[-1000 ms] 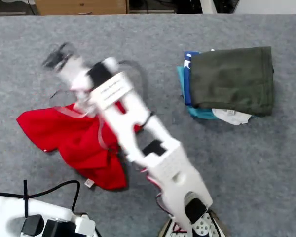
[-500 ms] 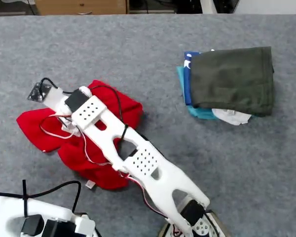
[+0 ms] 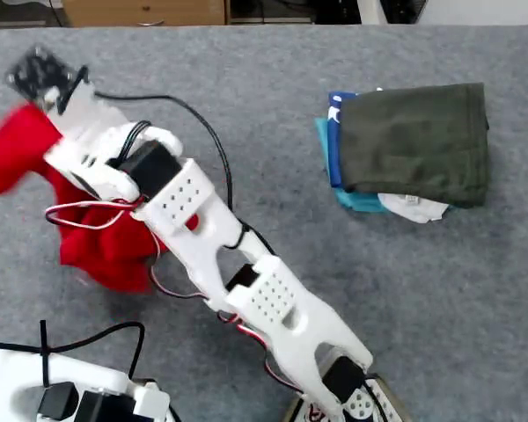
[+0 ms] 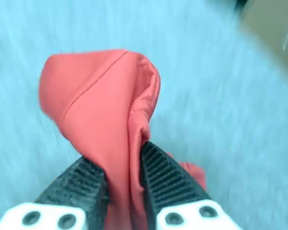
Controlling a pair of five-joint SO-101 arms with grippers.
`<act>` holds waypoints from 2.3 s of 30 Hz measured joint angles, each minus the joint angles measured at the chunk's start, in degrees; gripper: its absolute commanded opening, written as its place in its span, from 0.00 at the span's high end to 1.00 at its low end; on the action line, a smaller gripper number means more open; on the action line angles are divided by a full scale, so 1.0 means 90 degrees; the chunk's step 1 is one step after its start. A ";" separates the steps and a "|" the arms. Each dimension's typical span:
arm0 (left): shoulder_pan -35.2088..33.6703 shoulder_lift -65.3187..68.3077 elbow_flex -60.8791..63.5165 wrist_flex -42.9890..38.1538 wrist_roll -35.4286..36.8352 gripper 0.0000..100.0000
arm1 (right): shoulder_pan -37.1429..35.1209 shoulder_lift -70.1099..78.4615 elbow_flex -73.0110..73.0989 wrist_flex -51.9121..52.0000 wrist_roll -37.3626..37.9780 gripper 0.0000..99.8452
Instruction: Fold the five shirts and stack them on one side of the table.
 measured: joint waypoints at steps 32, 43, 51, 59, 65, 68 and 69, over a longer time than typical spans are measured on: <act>0.0000 0.0000 0.0000 -0.0029 0.0000 0.66 | 0.1729 0.1543 0.0869 0.2618 -0.1016 1.00; 0.0000 0.0000 0.0000 -0.0029 0.0000 0.66 | 0.2266 0.1270 0.3311 0.2618 -0.0996 1.00; 0.0527 0.0000 0.0000 -0.0029 0.0000 0.66 | 0.2266 0.0107 0.5802 0.2618 -0.0996 0.83; 0.1123 0.0000 0.0000 -0.0029 0.0000 0.66 | 0.2266 -0.1045 0.8020 0.2618 -0.0518 0.72; 0.1661 0.0000 0.0000 -0.0029 0.0000 0.66 | 0.2286 -0.2374 0.8313 0.2618 -0.0342 0.78; 0.1817 0.0000 0.0000 -0.0029 0.0000 0.66 | 0.2188 -0.2960 0.8400 0.2618 0.0078 0.79; 0.1836 0.0000 0.0000 -0.0029 0.0000 0.66 | 0.2129 -0.3116 0.8410 0.2618 0.0176 0.79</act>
